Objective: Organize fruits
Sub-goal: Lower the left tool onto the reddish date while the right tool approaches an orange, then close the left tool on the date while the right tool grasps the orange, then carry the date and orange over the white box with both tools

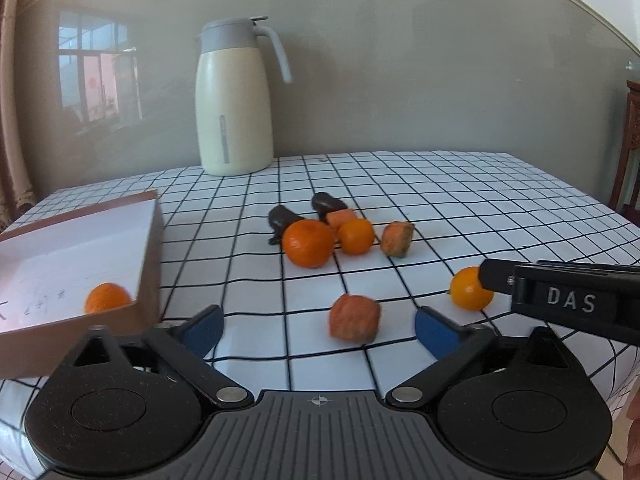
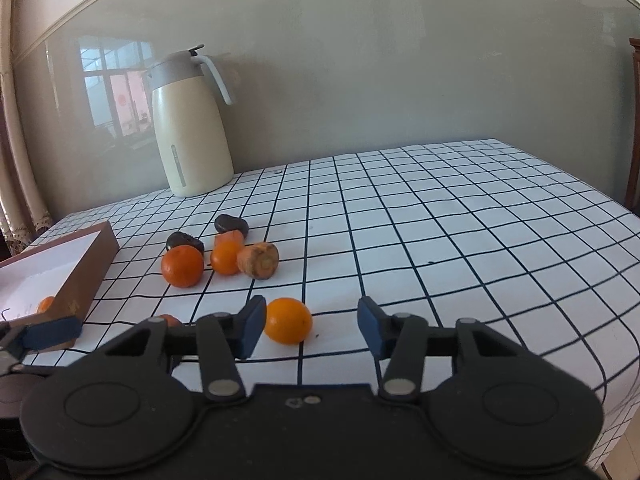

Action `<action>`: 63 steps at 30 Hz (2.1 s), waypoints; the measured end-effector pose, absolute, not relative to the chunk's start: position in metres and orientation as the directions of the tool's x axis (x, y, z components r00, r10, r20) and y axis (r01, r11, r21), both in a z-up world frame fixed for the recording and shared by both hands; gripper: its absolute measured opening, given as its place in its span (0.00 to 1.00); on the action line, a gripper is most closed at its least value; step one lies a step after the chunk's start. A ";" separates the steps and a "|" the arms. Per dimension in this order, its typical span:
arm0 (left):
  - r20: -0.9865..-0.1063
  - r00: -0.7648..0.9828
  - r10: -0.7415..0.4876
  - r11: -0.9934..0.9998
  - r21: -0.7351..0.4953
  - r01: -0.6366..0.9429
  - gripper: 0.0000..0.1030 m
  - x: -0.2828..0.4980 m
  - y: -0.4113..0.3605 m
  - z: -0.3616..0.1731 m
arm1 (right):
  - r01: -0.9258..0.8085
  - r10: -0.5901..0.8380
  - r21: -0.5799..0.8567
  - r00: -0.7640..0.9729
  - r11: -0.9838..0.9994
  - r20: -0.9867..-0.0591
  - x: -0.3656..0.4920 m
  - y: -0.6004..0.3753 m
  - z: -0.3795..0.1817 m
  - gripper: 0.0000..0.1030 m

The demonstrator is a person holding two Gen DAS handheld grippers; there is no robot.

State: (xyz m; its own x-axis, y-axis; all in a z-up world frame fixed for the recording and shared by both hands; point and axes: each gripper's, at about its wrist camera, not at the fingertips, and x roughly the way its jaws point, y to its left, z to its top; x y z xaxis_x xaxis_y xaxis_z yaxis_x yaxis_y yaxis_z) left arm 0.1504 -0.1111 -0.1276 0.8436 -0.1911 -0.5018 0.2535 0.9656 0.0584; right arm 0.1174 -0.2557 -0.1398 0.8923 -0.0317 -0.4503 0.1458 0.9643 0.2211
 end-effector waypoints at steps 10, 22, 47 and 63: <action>-0.531 0.826 -0.189 0.969 0.035 0.245 0.54 0.165 -0.124 -0.139 | 0.130 -0.006 0.227 0.880 0.965 -0.476 0.126 -0.257 -0.146 0.40; -0.517 0.835 -0.188 0.970 0.035 0.240 0.34 0.160 -0.123 -0.142 | 0.129 -0.004 0.222 0.872 0.967 -0.489 0.135 -0.252 -0.150 0.40; -0.513 0.848 -0.130 0.985 0.030 0.170 0.29 0.157 -0.086 -0.143 | 0.111 -0.002 0.187 0.866 0.976 -0.500 0.140 -0.231 -0.152 0.23; -0.507 0.853 -0.126 0.988 0.012 0.152 0.29 0.133 -0.054 -0.127 | 0.050 0.054 0.199 0.874 0.979 -0.483 0.106 -0.203 -0.136 0.23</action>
